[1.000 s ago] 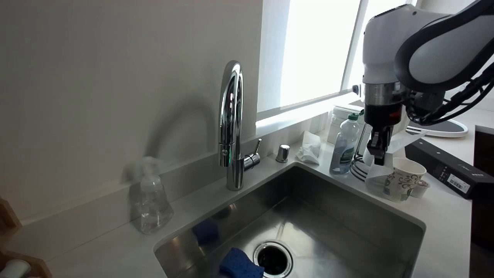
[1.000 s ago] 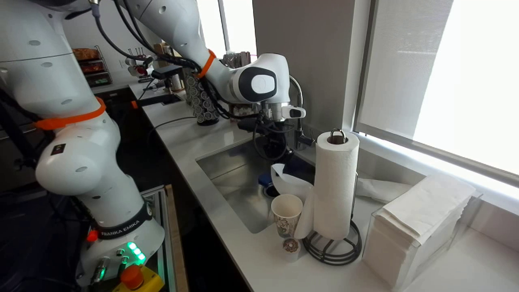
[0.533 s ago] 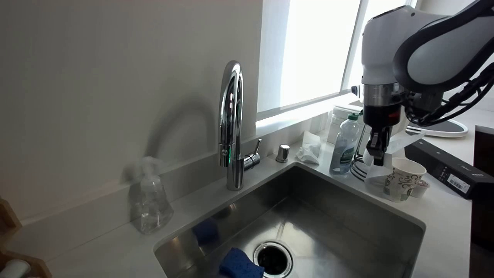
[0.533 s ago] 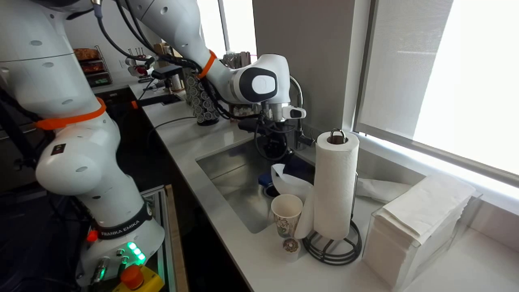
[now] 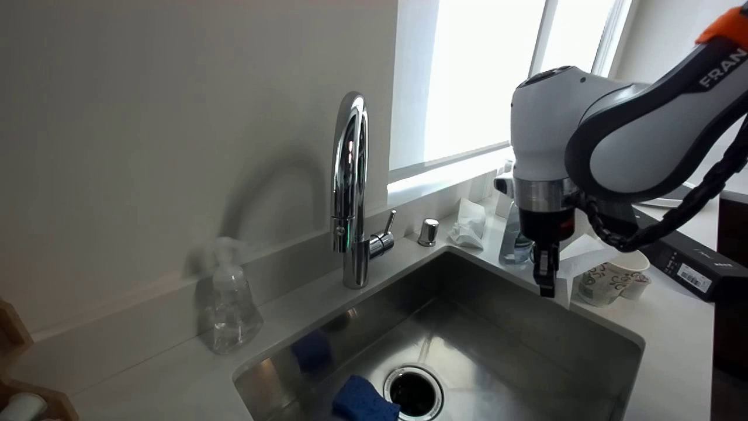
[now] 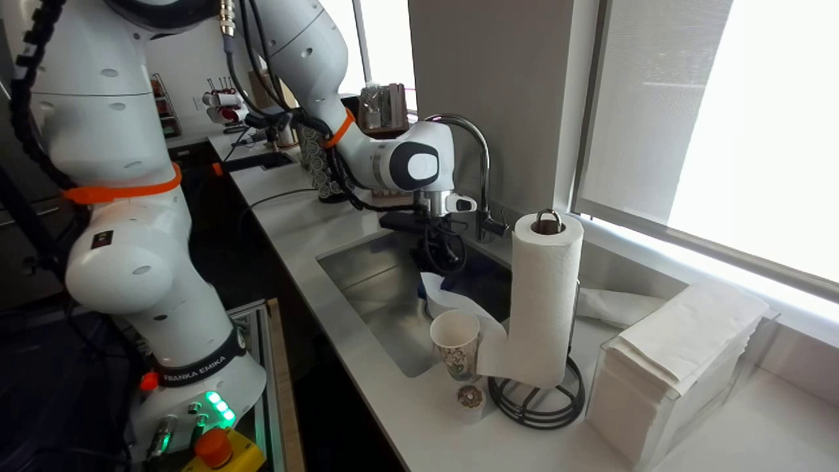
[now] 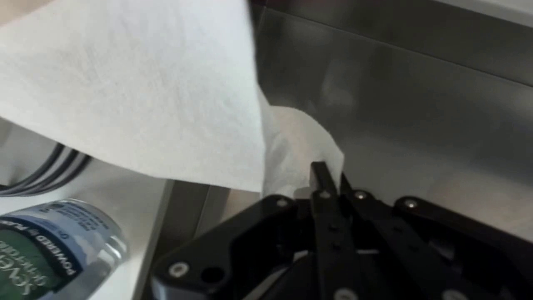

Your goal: Pick a tissue and use it to wipe the surface

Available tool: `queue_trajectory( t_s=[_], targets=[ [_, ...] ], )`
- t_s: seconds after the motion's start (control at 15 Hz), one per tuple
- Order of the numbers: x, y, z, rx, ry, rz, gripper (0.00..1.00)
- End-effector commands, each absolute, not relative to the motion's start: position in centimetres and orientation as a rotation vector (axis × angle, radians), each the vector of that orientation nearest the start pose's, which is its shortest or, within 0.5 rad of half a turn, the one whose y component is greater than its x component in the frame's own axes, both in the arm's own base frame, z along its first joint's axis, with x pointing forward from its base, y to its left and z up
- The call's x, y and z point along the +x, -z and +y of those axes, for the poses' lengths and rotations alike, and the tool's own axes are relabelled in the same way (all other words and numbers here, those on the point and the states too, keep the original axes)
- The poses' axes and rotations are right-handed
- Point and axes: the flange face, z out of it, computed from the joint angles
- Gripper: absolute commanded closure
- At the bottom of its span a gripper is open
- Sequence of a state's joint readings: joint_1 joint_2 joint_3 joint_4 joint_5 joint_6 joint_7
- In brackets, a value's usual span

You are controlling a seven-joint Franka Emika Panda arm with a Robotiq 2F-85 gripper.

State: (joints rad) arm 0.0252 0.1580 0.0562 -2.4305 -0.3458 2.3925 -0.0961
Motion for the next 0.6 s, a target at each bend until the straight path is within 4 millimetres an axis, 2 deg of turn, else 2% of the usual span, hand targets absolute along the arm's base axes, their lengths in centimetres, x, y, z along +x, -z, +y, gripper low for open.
queue_trajectory(
  t_s=[0.0,0.2,0.53],
  targets=[
    [47.2,-19.8,5.8,-3.167,-0.347,-0.884,1.00],
    [47.6,-18.7,6.3,-3.156,-0.350,-0.933,1.00],
    [48.3,-18.2,6.6,-3.115,-0.227,-1.023,1.00]
  ],
)
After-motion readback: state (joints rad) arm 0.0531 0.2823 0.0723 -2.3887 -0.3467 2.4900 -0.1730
